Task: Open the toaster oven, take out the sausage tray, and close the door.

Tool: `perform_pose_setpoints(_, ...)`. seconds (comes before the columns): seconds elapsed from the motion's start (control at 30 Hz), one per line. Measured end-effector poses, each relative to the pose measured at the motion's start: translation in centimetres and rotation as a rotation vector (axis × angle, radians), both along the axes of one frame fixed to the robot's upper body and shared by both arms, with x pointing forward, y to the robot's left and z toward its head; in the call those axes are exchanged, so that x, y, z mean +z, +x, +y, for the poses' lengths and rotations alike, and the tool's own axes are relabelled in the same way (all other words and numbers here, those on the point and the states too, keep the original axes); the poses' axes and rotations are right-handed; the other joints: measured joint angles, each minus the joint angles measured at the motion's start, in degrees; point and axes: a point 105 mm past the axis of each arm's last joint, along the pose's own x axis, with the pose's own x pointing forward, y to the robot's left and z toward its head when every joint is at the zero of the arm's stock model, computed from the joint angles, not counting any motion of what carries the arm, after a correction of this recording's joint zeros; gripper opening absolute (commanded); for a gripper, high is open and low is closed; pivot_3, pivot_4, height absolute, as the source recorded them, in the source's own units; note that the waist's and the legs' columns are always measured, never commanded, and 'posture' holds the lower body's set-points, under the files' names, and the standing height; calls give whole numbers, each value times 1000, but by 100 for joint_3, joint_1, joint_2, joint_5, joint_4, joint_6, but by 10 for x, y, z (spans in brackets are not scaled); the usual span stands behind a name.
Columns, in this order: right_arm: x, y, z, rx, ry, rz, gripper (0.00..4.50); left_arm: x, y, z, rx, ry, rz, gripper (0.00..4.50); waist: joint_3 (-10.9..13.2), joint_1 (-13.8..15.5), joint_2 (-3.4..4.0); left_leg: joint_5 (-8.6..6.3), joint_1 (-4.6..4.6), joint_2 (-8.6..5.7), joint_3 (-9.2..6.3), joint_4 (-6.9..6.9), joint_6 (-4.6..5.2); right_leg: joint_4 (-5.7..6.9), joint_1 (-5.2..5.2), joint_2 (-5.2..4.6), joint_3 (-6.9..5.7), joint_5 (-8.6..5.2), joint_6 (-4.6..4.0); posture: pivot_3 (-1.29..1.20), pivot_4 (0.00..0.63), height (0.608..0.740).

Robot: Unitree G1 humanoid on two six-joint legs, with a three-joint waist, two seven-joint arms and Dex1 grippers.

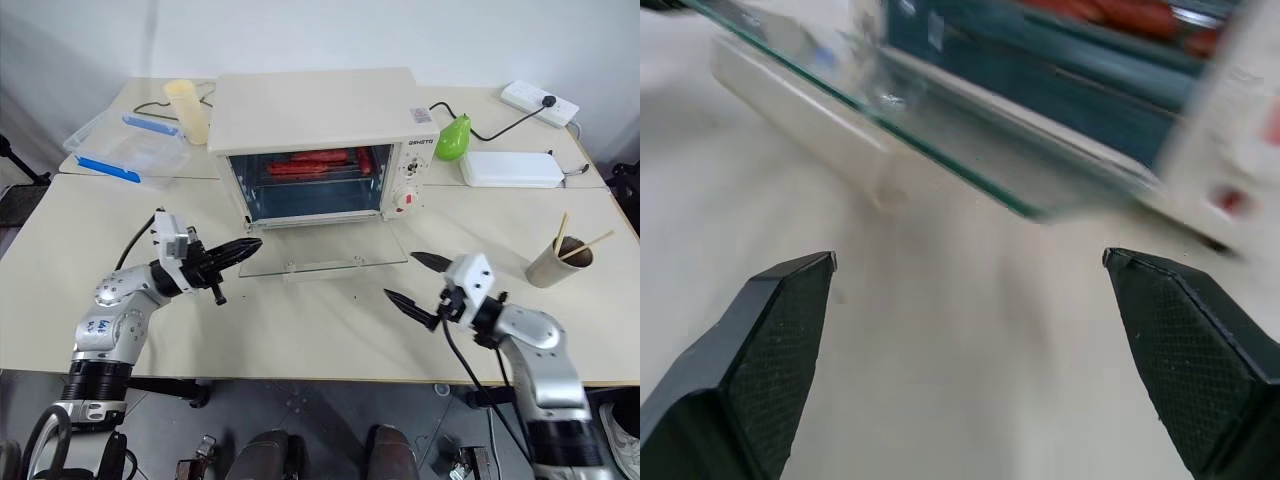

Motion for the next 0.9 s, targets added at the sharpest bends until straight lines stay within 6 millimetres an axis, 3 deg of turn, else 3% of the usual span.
perform_pose_setpoints(0.17, 14, 8, -39, -175, -195, -103, 4500, -21, -4, 2, 30, 53, 39, 13, 0, -39, 2, 1, 8, 2, 13, -1, 1, -2, 0, 0, 11, 0, 0, 0, 150, 740)
perform_pose_setpoints(0.27, 49, 25, -32, -207, -265, -286, 4500, -31, -8, 2, 50, 38, 62, 386, 0, -66, 2, 5, 8, 8, 5, -2, -6, 4, -4, 2, 6, -1, -1, 0, 150, 740)
perform_pose_setpoints(0.37, 65, 37, 17, -93, -222, -376, 4500, -31, -12, 3, 82, 17, 31, 1121, 0, -108, 1, 6, 7, 12, 3, -2, -8, 8, -5, 3, 3, -1, -1, 0, 150, 740)
perform_pose_setpoints(0.4, 62, 38, 41, -37, -204, -375, 4500, -28, -13, 2, 91, 2, 8, 1398, 0, -106, 1, 6, 3, 12, -3, -2, -8, 9, -7, 2, -1, 0, -1, 0, 150, 740)
perform_pose_setpoints(0.5, 54, 43, 87, 36, -204, -358, 4500, -18, -15, 9, 158, -24, -58, 2334, 0, -55, 1, 6, -9, 3, -11, -1, -7, 11, -12, -7, -5, 0, -1, 0, 150, 740)
perform_pose_setpoints(0.63, 66, 55, 126, 51, -208, -439, 4500, -7, -15, 29, 290, -91, -102, 3382, 0, -51, 1, 4, -8, 3, -7, 3, -4, 9, -11, -11, -4, 0, 0, 0, 150, 740)
perform_pose_setpoints(0.73, 65, 73, 158, 42, -327, -541, 4500, -1, -21, 42, 354, -151, -102, 4241, 0, -95, 1, 5, -7, 8, -18, 3, -7, 18, -11, -8, -12, 0, -1, 0, 150, 740)
perform_pose_setpoints(0.83, 56, 96, 171, -28, -485, -619, 4500, -3, -30, 56, 399, -182, -60, 4241, 0, -172, 1, 5, -9, 11, -23, 2, -7, 27, -14, -11, -11, 0, -1, 0, 150, 740)
perform_pose_setpoints(0.9, 54, 107, 174, -71, -500, -631, 4500, -5, -33, 61, 418, -185, -46, 4241, 0, -194, 1, 5, -8, 10, -22, 0, -7, 27, -14, -10, -11, 0, -1, 0, 150, 740)
